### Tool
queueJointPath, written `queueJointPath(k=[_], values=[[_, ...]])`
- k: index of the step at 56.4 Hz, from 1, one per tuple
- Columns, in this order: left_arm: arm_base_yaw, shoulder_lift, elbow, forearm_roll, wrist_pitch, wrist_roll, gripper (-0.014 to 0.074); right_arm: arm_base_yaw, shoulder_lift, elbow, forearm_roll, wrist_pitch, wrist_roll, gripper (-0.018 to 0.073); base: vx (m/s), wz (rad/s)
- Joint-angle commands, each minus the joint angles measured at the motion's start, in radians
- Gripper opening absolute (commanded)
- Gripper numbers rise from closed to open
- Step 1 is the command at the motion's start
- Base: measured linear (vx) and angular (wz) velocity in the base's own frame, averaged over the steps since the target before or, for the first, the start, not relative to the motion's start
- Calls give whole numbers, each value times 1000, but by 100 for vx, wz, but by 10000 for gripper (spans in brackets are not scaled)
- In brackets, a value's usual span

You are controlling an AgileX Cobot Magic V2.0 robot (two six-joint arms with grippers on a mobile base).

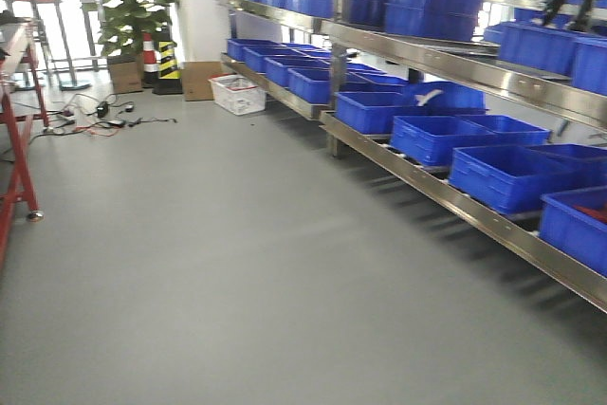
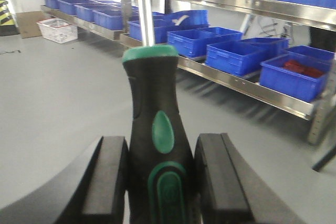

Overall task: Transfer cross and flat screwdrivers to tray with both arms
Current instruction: 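Drive the base along the shelves to the grey metal tray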

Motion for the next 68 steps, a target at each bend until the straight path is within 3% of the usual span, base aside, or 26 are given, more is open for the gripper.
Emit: queueJointPath(k=[1, 68], values=[[-5, -4, -26, -13, -94, -3, 3, -2, 6, -30, 4, -96, -2, -8, 52, 31], [-5, -4, -26, -13, -94, -3, 3, -2, 6, -30, 4, -97, -2, -8, 54, 21]])
